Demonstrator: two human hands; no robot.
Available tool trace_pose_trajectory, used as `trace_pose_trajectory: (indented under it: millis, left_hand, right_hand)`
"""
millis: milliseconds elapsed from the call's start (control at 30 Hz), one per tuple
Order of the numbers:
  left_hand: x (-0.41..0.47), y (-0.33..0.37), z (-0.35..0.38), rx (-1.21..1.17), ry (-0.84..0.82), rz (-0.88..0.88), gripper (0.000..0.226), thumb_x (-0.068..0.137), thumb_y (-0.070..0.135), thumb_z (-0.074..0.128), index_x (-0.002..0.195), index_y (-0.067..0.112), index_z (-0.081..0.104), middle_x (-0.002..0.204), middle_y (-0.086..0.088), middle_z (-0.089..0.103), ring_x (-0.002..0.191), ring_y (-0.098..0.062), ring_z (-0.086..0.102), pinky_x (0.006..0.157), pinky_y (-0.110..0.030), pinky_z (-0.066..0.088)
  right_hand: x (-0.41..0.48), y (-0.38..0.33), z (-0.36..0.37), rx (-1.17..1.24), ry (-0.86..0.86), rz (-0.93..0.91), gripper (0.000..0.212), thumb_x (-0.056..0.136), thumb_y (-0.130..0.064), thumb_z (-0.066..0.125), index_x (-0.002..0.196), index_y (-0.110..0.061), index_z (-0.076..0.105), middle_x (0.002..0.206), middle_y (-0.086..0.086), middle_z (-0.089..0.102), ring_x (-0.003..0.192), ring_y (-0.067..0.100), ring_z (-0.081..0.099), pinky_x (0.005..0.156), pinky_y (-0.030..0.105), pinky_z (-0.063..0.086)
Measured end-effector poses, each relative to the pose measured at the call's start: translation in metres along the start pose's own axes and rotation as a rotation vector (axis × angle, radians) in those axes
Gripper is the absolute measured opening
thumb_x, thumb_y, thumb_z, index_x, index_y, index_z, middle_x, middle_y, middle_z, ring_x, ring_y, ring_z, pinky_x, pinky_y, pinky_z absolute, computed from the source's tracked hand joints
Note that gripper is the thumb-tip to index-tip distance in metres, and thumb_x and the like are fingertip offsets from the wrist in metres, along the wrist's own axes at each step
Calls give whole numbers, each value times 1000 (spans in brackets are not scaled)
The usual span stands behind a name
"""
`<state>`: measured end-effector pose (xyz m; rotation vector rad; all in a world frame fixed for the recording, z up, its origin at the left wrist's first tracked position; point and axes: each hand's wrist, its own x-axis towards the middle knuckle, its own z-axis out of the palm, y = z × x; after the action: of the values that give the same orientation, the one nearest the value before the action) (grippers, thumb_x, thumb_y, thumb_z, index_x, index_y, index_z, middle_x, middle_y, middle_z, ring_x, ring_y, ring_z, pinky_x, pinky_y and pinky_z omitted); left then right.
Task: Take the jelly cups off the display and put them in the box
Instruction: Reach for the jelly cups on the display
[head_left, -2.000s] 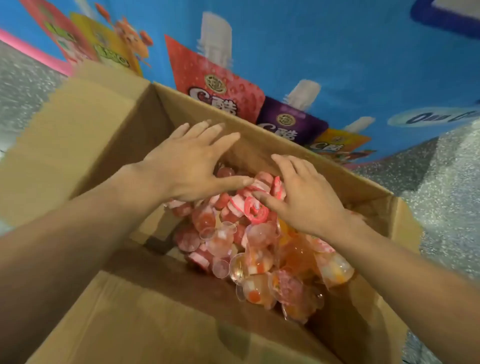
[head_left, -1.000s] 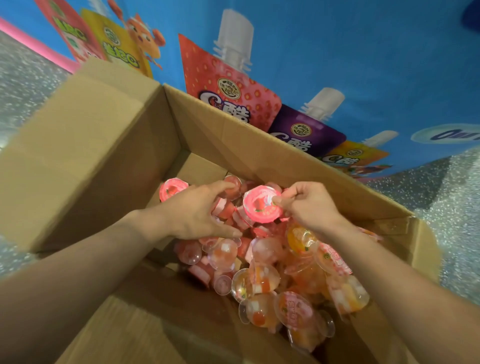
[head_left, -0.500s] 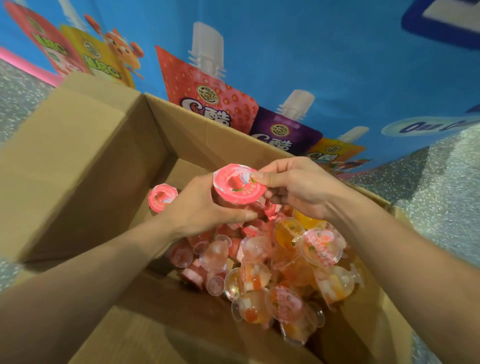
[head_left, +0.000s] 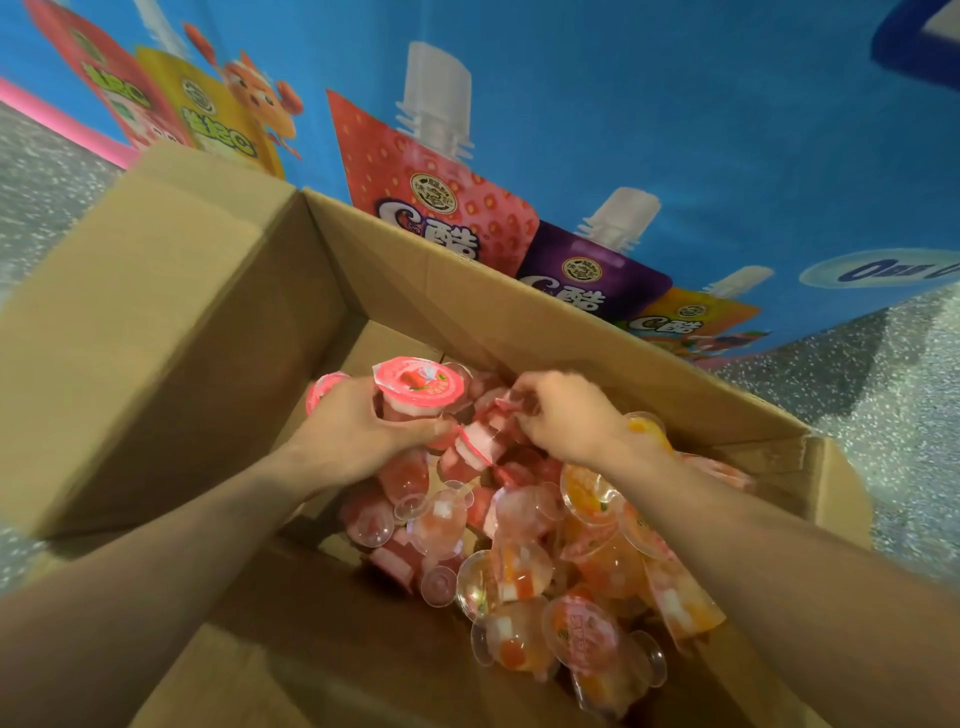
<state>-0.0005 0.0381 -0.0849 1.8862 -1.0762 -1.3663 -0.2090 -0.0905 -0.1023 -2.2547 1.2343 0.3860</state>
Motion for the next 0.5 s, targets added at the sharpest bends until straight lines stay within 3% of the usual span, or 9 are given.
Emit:
trace_pose_trajectory:
  millis: [100, 233, 367, 500]
  left_hand:
    - [-2, -8, -7, -16, 34, -17, 22, 76, 37, 84, 95, 31, 74, 89, 19, 76, 85, 6, 69, 78, -18, 55]
    - [-4, -19, -14, -30, 68, -29, 21, 76, 34, 84, 93, 27, 74, 86, 18, 76, 84, 2, 71, 76, -20, 54]
    - [-4, -26, -19, -30, 79, -41, 20, 78, 30, 83, 95, 25, 74, 84, 18, 75, 83, 1, 71, 73, -16, 54]
    - [-6, -27, -21, -25, 71, -11, 17, 80, 26, 83, 94, 26, 74, 85, 21, 75, 84, 4, 70, 68, -8, 50]
  right_hand:
    - [6, -14, 20, -187, -79, -168, 26, 88, -21, 57, 113, -18, 64, 113, 8, 66, 114, 29, 58, 82, 39, 50]
    - [11, -20, 53, -449, -97, -326, 37, 92, -22, 55, 130, -20, 57, 132, 5, 59, 122, 29, 54, 102, 36, 39]
    - [13, -26, 74, -558, -177, -338, 43, 97, -6, 47, 139, -14, 47, 141, 10, 48, 107, 35, 64, 70, 40, 44]
    - [22, -28, 90, -624, -161, -286, 57, 96, 0, 45, 150, -12, 31, 150, 13, 41, 103, 37, 67, 62, 40, 44]
